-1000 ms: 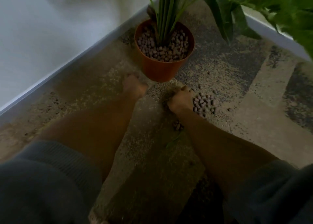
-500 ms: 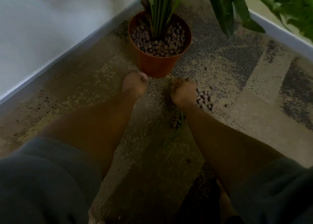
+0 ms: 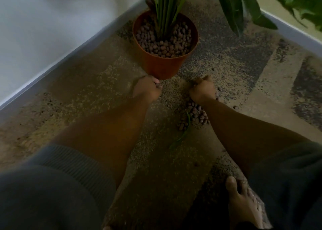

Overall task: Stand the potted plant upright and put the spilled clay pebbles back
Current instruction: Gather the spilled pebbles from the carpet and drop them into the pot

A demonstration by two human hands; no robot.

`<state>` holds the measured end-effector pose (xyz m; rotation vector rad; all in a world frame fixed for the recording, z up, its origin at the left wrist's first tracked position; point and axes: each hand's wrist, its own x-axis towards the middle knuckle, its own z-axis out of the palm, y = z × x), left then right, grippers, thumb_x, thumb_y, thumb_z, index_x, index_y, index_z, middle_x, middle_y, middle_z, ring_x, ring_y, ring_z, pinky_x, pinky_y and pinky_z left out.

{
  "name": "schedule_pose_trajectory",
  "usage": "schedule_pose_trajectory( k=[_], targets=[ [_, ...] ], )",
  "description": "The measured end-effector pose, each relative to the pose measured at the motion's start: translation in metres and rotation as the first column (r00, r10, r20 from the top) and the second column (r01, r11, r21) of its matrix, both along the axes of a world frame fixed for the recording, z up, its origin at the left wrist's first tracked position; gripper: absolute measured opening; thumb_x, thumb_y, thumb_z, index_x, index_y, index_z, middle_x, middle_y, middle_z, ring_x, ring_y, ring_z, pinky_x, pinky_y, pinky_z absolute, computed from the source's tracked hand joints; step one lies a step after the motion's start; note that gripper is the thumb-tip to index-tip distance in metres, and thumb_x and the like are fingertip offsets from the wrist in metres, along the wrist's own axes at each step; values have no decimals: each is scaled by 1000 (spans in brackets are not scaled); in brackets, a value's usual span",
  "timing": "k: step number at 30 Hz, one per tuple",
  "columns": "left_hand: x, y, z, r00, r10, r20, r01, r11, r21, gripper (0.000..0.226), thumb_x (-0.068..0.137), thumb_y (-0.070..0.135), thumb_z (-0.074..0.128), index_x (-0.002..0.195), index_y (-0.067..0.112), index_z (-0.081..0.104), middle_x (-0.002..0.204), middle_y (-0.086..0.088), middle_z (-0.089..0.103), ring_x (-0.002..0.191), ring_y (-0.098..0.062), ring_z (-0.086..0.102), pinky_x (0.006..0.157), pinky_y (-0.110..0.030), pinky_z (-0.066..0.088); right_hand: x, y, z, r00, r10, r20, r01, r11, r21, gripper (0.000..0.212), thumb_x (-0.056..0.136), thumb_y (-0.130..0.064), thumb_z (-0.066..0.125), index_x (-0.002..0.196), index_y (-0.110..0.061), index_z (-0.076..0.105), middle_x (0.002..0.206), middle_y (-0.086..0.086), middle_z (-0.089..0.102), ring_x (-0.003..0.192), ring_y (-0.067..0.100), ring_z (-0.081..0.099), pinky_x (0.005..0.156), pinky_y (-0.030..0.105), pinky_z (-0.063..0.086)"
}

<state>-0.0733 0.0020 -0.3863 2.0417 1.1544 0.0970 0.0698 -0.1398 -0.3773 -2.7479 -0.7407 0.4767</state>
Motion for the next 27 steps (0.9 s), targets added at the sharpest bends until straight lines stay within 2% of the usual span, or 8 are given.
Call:
schedule_pose_trajectory(
  k=[6, 11, 14, 16, 18, 20, 23, 27],
  targets=[
    [5, -10, 9, 995, 8, -104, 3, 994, 105, 21, 93, 21, 59, 108, 12, 71, 113, -7, 71, 101, -22, 67, 92, -36, 55, 4, -5, 3, 997, 72, 10, -71, 995, -69, 30, 90, -19, 49, 112, -8, 66, 130, 19, 43, 120, 35, 43, 101, 40, 45],
    [3, -11, 13, 991, -61, -121, 67, 997, 44, 23, 93, 9, 55, 108, 16, 71, 116, -7, 69, 104, -24, 66, 91, -37, 55, -4, -9, 9, 981, 187, -46, -191, 973, -131, 28, 90, -27, 50, 114, -19, 61, 129, 14, 40, 121, 36, 39, 100, 46, 44],
    [1, -16, 9, 990, -115, -81, 113, 993, -33, 19, 93, 11, 57, 104, 22, 69, 115, -4, 67, 96, -19, 64, 77, -30, 56, -15, -10, 9, 958, 272, -95, -281, 954, -104, 11, 91, -32, 52, 97, -25, 57, 130, 13, 40, 121, 33, 42, 101, 41, 41],
    [-1, -19, 5, 982, -180, -56, 175, 981, -81, 14, 92, 14, 60, 100, 24, 66, 111, -2, 67, 89, -16, 61, 63, -21, 48, -21, -11, 9, 941, 319, -116, -333, 932, -140, 8, 91, -29, 53, 94, -24, 57, 134, 15, 41, 123, 34, 42, 101, 39, 40],
    [-4, -22, 2, 979, -204, -27, 200, 973, -111, 14, 91, 16, 63, 102, 25, 64, 101, 1, 66, 91, -17, 62, 66, -22, 46, -25, -11, 10, 920, 360, -151, -382, 911, -154, 15, 89, -24, 53, 99, -17, 63, 129, 14, 49, 121, 29, 45, 100, 39, 43],
    [-7, -25, -2, 991, -133, 18, 134, 987, -91, 23, 88, 19, 67, 109, 22, 60, 91, 5, 61, 93, -17, 62, 72, -24, 47, -29, -10, 13, 900, 387, -201, -417, 899, -135, 18, 87, -23, 56, 99, -16, 67, 119, 8, 58, 115, 24, 51, 95, 36, 47],
    [-11, -29, -7, 994, 85, 74, -81, 995, -60, 40, 85, 21, 72, 119, 17, 52, 105, -2, 61, 94, -16, 60, 75, -24, 46, -32, -10, 14, 900, 369, -233, -397, 914, -83, 11, 88, -26, 56, 93, -20, 65, 111, 6, 58, 103, 22, 56, 86, 33, 49],
    [-9, -24, -5, 970, 231, 74, -227, 972, -67, 57, 84, 20, 73, 131, 12, 42, 129, -10, 56, 113, -25, 59, 93, -40, 53, -32, -14, 9, 923, 372, -102, -383, 914, -130, 24, 92, -49, 50, 91, -27, 60, 126, 7, 53, 121, 26, 44, 102, 38, 41]
  ],
)
